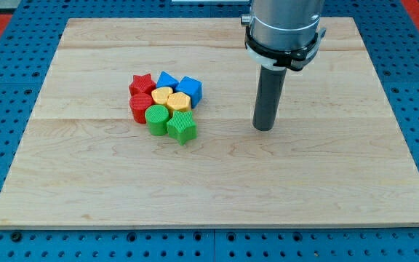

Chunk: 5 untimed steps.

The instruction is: Slightly push the green circle into the yellow blocks

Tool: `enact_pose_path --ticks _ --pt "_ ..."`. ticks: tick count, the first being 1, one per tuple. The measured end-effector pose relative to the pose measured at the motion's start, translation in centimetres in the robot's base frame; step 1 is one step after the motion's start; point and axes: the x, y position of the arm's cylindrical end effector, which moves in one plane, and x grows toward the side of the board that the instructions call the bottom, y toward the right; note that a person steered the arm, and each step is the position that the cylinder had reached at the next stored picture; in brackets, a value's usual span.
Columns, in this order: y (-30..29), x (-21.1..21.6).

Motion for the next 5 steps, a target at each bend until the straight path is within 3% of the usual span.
enact_pose_path --ticks 2,4,5 --pt "-0.2 0.2" --pt "-2.4 6.8" --pt "-6.7 8.2"
